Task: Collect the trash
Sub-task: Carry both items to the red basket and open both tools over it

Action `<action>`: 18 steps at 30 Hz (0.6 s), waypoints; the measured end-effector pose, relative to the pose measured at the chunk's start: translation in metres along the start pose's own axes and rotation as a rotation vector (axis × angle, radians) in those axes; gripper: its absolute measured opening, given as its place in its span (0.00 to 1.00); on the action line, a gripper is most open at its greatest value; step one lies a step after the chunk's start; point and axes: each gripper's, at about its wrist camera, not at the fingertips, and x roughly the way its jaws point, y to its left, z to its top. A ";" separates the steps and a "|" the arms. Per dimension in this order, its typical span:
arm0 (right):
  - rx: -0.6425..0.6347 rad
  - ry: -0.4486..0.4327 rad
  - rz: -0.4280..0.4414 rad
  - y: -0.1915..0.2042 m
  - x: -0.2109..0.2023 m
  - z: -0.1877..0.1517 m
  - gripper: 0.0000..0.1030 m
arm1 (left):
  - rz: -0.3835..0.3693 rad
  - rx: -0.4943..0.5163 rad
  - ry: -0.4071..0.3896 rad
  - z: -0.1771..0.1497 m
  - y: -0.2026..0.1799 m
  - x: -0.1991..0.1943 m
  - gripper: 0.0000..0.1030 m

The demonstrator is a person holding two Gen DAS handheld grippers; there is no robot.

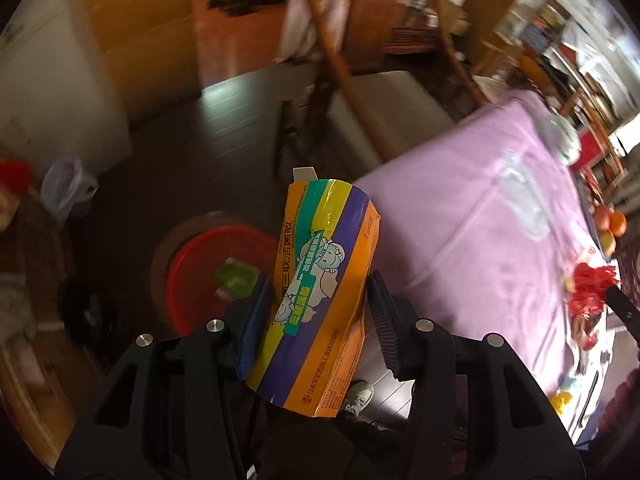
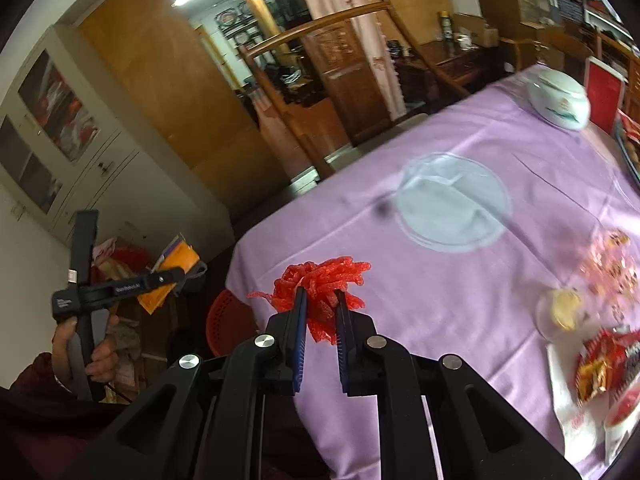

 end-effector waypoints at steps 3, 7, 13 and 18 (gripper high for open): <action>-0.018 0.009 -0.013 0.007 0.000 0.001 0.13 | 0.015 -0.054 0.017 -0.002 0.024 0.007 0.48; -0.014 0.015 -0.029 0.010 0.003 0.006 0.13 | 0.046 -0.111 0.046 0.000 0.046 0.016 0.57; -0.048 0.032 -0.031 0.030 0.014 0.012 0.13 | 0.059 -0.153 0.041 0.009 0.065 0.018 0.68; -0.083 0.069 0.002 0.051 0.033 0.021 0.13 | 0.055 -0.170 0.033 0.010 0.076 0.013 0.69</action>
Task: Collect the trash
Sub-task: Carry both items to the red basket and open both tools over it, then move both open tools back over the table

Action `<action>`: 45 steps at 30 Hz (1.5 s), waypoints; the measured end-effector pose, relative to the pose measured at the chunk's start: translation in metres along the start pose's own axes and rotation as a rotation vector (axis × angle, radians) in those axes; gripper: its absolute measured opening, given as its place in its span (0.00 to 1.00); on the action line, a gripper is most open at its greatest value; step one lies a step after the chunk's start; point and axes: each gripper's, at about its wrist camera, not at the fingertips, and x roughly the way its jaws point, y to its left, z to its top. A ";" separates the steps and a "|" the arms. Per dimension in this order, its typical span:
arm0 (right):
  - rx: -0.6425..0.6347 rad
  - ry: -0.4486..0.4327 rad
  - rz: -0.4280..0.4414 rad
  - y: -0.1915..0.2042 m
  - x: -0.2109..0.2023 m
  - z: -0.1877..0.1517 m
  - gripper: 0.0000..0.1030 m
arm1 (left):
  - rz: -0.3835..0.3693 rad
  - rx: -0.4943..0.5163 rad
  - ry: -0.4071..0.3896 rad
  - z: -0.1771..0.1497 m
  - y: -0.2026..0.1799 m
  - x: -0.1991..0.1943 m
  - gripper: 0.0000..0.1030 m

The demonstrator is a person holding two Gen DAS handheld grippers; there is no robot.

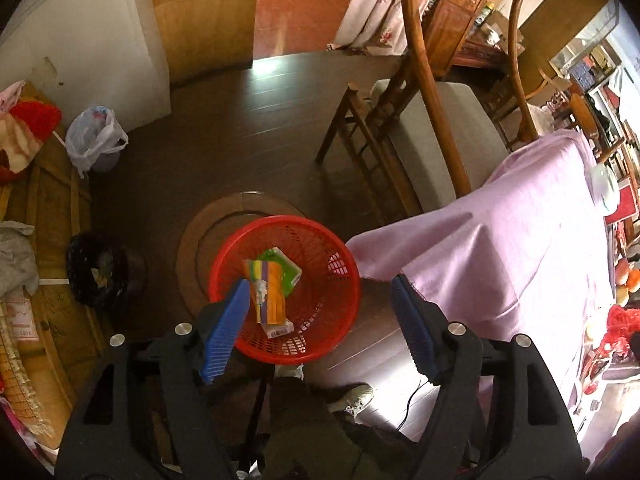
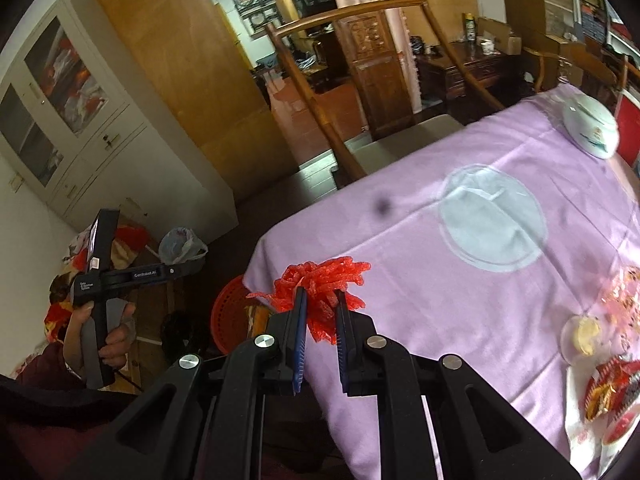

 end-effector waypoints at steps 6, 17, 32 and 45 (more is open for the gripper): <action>-0.112 0.089 0.080 0.044 0.039 0.012 0.13 | 0.010 -0.029 -0.019 -0.003 0.017 -0.014 0.71; -0.297 0.234 0.250 0.135 0.127 0.041 0.23 | 0.069 -0.111 -0.062 -0.031 0.063 -0.051 0.75; -0.282 0.163 0.203 0.132 0.105 0.057 0.33 | 0.014 -0.064 -0.058 -0.004 0.052 -0.041 0.75; 0.052 -0.021 -0.053 0.002 0.013 0.016 0.33 | -0.140 0.312 -0.021 0.026 -0.099 -0.012 0.75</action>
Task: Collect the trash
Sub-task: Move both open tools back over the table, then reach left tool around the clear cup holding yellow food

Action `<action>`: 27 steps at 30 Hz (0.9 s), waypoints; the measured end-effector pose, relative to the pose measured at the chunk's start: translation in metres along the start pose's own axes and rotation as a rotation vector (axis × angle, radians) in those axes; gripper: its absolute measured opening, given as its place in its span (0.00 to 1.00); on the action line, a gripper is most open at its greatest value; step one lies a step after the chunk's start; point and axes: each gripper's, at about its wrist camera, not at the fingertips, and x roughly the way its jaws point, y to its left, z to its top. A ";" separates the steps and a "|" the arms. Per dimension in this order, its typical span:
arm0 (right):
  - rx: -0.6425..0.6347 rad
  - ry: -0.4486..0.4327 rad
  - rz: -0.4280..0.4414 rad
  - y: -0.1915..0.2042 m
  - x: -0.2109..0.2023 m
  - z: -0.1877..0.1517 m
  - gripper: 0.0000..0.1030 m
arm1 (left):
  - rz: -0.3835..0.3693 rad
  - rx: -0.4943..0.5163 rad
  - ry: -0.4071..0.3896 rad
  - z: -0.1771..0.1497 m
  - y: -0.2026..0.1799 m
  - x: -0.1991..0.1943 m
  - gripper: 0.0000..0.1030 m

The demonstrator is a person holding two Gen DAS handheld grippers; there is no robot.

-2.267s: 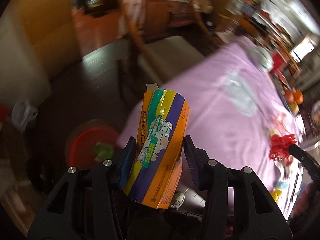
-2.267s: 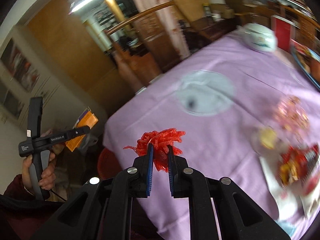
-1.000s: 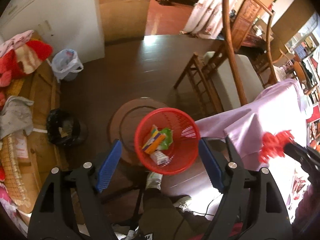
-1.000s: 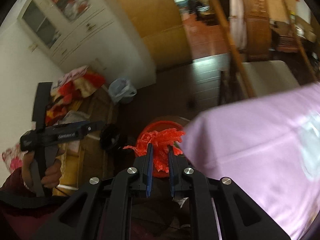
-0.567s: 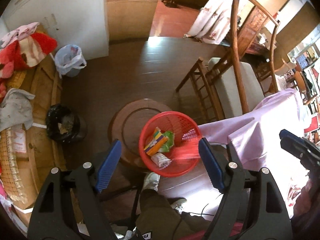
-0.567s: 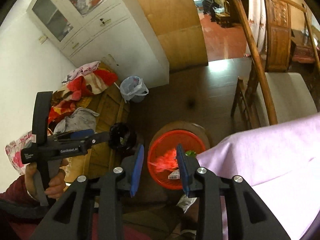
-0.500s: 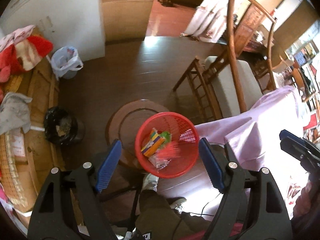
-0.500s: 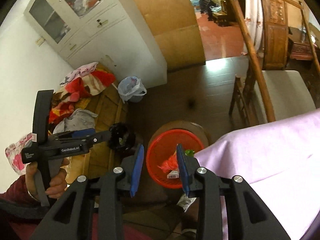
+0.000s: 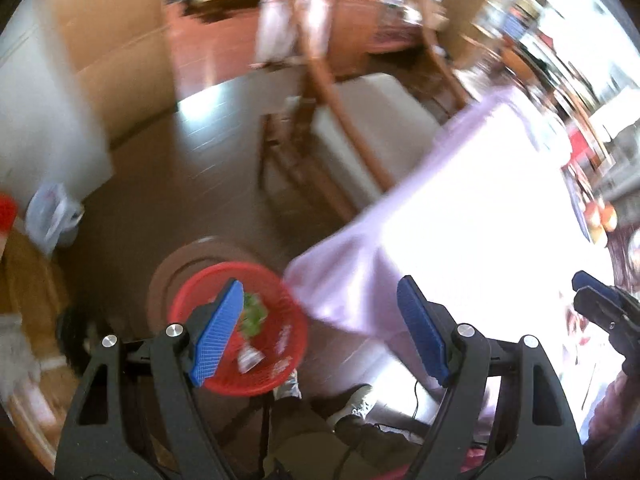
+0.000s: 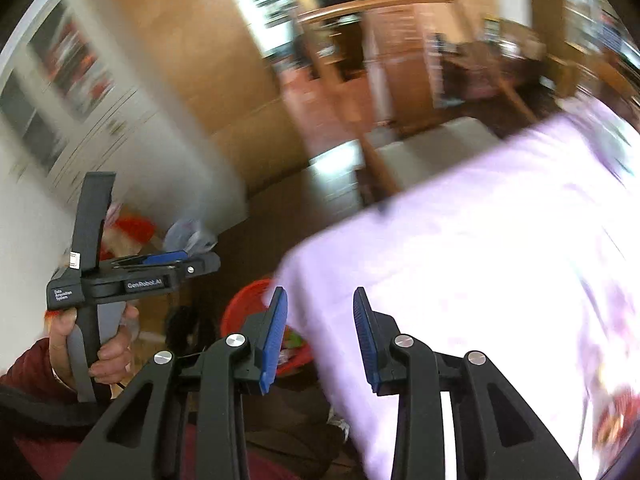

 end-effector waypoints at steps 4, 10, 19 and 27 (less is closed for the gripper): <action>0.148 -0.059 -0.100 -0.047 -0.038 -0.034 0.33 | -0.077 0.179 0.034 0.012 -0.073 0.020 0.75; 0.424 -0.163 -0.265 -0.111 -0.105 -0.114 0.35 | -0.183 0.438 0.091 0.001 -0.178 0.044 0.75; 0.778 -0.287 -0.440 -0.164 -0.184 -0.233 0.38 | -0.303 0.752 0.158 -0.040 -0.324 0.076 0.75; 0.869 -0.337 -0.544 -0.189 -0.222 -0.277 0.39 | -0.299 0.866 0.187 -0.059 -0.414 0.120 0.75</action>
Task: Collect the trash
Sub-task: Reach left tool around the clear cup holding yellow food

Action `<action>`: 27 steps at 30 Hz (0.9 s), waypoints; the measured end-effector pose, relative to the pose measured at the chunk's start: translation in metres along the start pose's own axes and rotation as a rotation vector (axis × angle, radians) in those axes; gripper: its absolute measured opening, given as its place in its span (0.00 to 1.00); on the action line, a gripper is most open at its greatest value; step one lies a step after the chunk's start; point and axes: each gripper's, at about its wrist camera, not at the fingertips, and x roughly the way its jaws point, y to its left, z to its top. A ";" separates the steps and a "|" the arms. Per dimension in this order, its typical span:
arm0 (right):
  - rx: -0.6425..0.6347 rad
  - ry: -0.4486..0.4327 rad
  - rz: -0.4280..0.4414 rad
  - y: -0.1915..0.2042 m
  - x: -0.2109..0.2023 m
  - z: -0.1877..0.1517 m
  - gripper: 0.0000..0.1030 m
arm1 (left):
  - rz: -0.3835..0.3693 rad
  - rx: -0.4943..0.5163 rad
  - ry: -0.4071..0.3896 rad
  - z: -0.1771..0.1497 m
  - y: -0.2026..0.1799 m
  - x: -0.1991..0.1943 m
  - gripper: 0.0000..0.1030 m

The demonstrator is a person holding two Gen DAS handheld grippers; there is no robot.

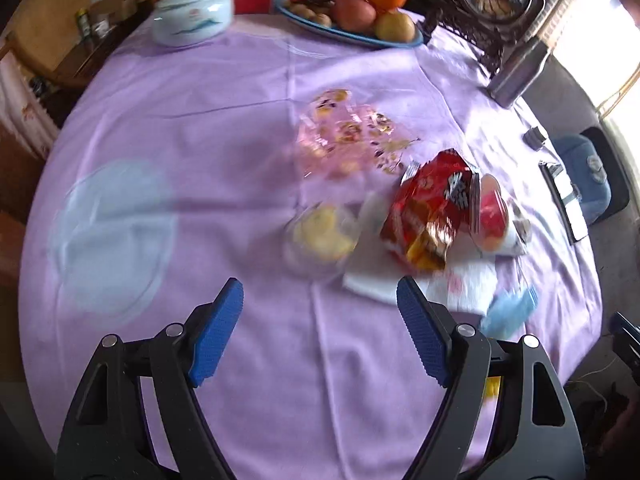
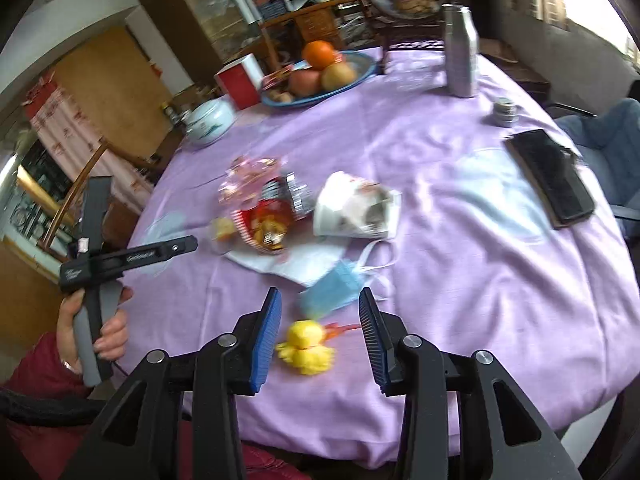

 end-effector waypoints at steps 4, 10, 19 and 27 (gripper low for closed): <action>0.020 0.008 -0.019 -0.016 0.004 0.006 0.40 | 0.017 -0.008 0.027 0.014 -0.005 0.025 0.75; 0.018 0.031 -0.028 -0.032 0.010 0.018 0.40 | 0.036 -0.048 0.048 0.020 0.001 0.050 0.64; -0.003 0.096 0.050 -0.029 0.047 0.038 0.41 | 0.038 -0.107 -0.005 0.008 0.016 0.018 0.49; -0.065 0.120 0.034 -0.019 0.083 0.054 0.62 | 0.051 -0.187 -0.043 -0.013 0.033 -0.025 0.49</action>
